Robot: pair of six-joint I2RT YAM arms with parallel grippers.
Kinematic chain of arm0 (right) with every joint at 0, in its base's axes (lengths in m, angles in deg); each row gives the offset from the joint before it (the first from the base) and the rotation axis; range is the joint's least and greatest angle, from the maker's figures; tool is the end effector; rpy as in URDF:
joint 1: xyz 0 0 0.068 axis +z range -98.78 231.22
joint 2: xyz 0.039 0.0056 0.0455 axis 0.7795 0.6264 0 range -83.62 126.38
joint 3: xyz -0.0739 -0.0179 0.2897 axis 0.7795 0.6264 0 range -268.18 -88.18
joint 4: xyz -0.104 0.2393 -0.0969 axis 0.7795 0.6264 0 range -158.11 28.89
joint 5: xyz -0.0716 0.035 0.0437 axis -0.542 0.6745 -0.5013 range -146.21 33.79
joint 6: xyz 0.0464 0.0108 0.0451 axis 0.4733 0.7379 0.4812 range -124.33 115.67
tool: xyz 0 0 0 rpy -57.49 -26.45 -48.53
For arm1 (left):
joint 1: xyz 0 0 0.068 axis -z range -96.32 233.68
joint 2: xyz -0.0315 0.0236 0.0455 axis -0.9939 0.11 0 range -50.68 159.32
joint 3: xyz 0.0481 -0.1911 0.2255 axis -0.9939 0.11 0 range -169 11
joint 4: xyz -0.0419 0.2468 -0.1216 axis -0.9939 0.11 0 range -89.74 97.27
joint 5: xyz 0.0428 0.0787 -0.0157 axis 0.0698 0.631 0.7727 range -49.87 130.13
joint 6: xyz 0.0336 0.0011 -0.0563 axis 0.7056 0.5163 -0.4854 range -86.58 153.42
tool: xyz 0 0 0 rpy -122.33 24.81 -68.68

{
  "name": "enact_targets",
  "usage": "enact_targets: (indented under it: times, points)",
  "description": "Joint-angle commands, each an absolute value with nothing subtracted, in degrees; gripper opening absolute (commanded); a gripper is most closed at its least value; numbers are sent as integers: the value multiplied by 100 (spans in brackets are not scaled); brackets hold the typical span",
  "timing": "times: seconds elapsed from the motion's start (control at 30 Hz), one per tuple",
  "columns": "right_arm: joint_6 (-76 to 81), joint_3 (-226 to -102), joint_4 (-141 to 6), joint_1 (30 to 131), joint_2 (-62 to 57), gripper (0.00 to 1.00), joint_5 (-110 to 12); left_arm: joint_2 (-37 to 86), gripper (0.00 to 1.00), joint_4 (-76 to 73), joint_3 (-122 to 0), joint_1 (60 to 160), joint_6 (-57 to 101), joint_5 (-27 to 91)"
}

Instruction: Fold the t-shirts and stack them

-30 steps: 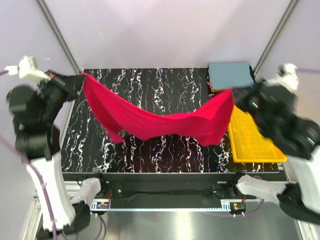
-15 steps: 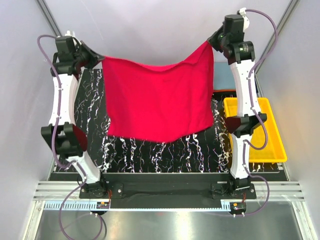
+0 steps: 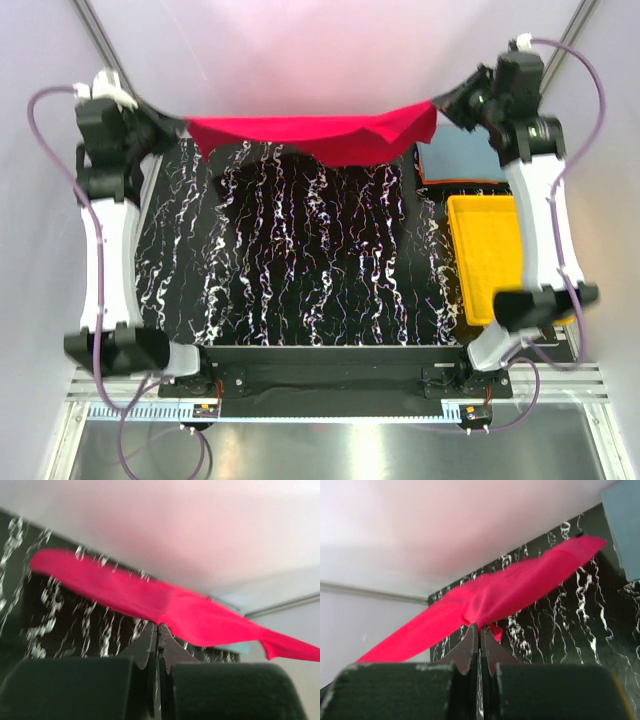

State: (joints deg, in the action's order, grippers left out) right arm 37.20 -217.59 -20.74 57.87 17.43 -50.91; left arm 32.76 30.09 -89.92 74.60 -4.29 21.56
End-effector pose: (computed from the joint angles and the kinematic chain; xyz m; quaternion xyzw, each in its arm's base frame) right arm 0.3942 0.0509 0.5365 0.2181 0.7840 0.2712 0.5140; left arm 0.3379 0.0374 0.5131 -0.2124 0.7458 -0.2747 0.5685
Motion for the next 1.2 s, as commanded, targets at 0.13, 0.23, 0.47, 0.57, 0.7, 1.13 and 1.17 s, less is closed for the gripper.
enact_targets:
  times: [0.13, 0.23, 0.47, 0.57, 0.7, 1.13, 1.17]
  points:
    - [3486, -17690, -3383, 5807, -773, 0, -4303, 1386, 0, 2962, -5890, 7481, -138, 3246]
    - [3679, -16292, -3436, 5807, -1496, 0, -4496, 489, 0, 2848, -4648, 7481, -551, 3967]
    - [4216, -13218, -3892, 5886, -2561, 0, -3960, -287, 0, 2541, -2664, 7472, -1219, 5155]
    - [4234, -12539, -4104, 5895, -2588, 0, -3803, 212, 0, 2338, -2364, 7463, -1369, 5129]
    - [4199, -12255, -4131, 5930, -2456, 0, -3749, 706, 0, 2259, -2222, 7454, -1597, 5111]
    - [4015, -12597, -4121, 6088, -2405, 0, -3977, 337, 0, 2584, -2397, 7445, -1668, 5929]
    - [3979, -12772, -4244, 6097, -2281, 0, -3986, 468, 0, 2602, -2432, 7445, -1677, 5937]
